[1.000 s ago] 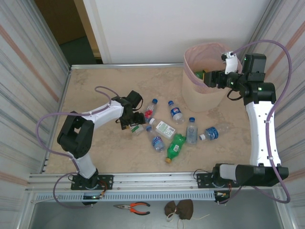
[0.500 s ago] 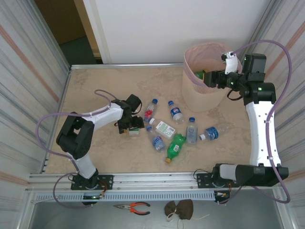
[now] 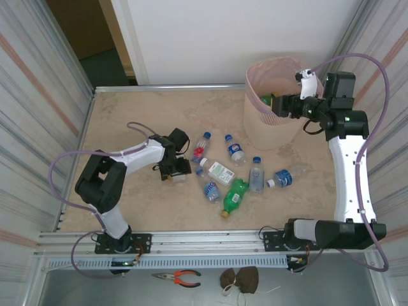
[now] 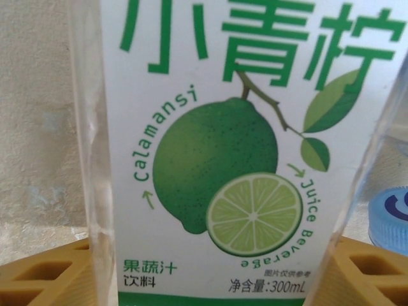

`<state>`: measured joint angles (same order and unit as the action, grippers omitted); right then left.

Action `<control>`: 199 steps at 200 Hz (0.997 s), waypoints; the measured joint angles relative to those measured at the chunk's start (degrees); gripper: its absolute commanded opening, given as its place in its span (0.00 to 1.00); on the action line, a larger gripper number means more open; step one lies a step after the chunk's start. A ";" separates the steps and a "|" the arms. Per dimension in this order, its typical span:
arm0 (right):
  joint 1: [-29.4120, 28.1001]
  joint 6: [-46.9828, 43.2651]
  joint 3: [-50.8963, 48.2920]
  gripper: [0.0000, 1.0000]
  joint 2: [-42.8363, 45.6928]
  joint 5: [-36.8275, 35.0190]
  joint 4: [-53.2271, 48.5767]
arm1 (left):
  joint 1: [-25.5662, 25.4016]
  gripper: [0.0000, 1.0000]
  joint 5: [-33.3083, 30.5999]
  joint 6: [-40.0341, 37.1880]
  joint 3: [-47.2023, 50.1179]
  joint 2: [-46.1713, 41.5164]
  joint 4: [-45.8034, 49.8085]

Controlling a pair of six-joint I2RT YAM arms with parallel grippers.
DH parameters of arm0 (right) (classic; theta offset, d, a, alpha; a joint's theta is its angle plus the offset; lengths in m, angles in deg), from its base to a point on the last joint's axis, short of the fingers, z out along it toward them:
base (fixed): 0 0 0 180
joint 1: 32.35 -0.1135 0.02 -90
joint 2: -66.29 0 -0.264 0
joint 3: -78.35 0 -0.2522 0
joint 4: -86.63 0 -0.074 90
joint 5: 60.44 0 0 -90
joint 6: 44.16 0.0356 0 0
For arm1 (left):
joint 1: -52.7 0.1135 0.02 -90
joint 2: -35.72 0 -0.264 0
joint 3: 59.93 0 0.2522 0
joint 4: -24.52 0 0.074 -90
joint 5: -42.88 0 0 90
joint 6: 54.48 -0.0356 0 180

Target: Put the plastic bottles in the bin

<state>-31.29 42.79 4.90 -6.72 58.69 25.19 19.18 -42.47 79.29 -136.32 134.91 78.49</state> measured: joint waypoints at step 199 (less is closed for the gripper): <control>-19.69 14.75 -6.47 0.77 5.07 8.33 17.77 | -0.74 0.51 23.04 -16.09 3.30 -31.89 -30.40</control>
<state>-50.98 57.54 -1.57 -1.65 67.01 42.96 18.43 -19.44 63.21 -133.02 103.02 48.09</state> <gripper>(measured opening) 0.747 0.656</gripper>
